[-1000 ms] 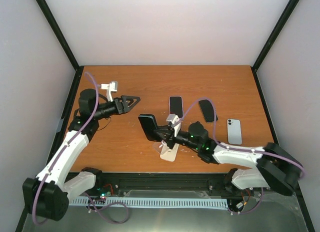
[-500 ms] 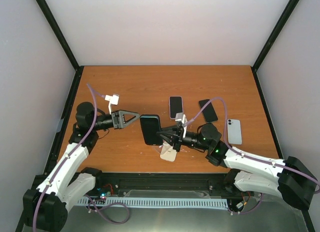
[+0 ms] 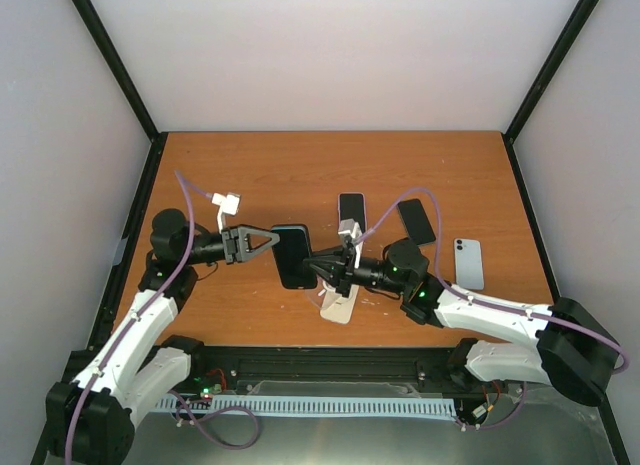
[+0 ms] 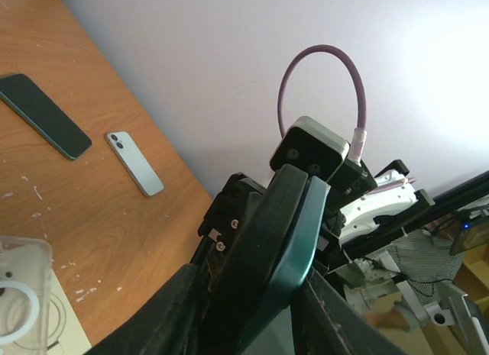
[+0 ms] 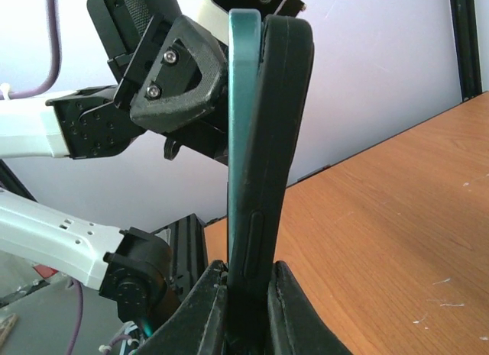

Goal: Put the phone into the phone case

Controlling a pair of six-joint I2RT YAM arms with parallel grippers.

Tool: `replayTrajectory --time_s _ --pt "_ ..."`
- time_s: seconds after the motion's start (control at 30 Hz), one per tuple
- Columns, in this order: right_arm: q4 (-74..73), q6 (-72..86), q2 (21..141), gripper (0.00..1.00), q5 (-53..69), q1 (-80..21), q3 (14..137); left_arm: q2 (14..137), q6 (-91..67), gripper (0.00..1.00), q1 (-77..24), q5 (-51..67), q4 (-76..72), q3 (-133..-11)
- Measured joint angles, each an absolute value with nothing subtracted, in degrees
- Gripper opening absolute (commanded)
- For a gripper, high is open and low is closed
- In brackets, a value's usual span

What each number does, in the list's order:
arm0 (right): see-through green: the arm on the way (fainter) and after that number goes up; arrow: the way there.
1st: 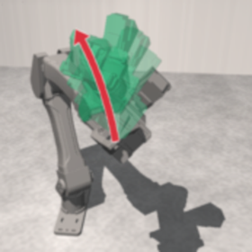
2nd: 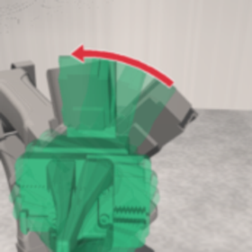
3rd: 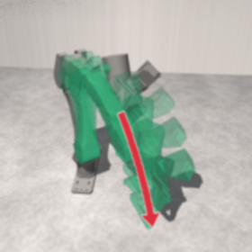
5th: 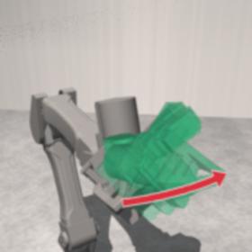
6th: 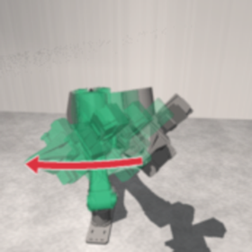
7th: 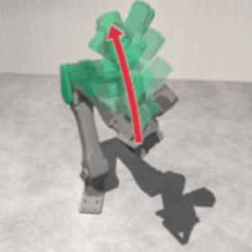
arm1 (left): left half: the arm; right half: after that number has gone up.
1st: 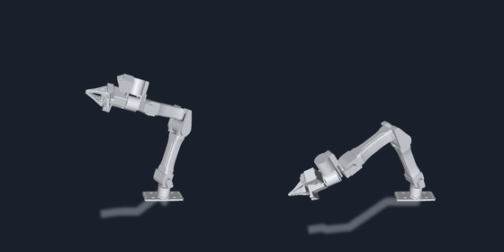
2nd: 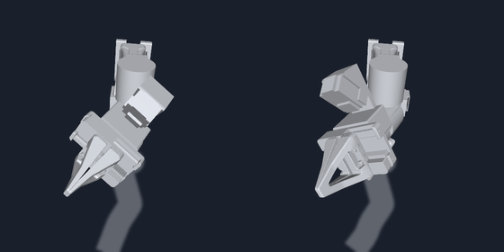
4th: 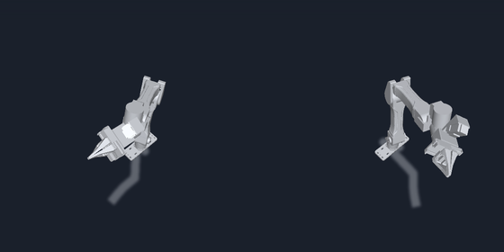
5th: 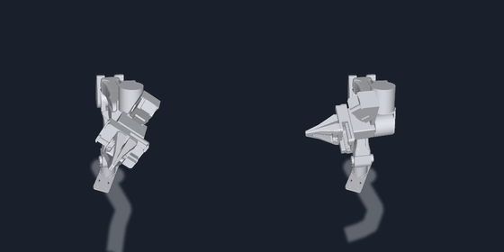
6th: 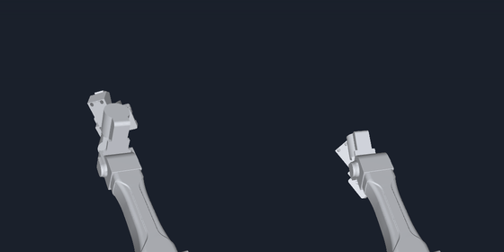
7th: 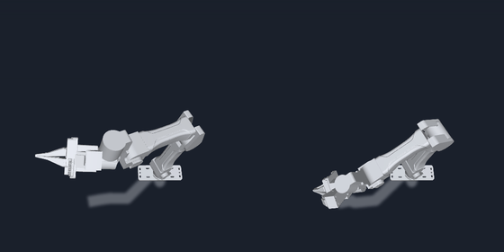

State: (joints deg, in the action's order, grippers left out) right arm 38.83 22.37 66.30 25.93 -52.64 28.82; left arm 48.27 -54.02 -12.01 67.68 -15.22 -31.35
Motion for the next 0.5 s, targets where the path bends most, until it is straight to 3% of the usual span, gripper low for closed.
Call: replayTrajectory --time_s 0.2,0.37,0.5 --pt "39.59 24.71 66.5 0.16 25.8 -52.64 28.84 48.93 -51.07 0.08 -11.92 67.85 -16.71 -31.27" --pt "39.59 26.59 66.81 0.2 25.5 -52.64 28.84 50.61 -50.74 0.06 -11.9 68.23 -17.37 -31.33" --pt "39.57 28.97 66.85 0.31 24.82 -52.64 29.1 51.75 -50.76 0.04 -11.92 69.3 -18.06 -31.35"
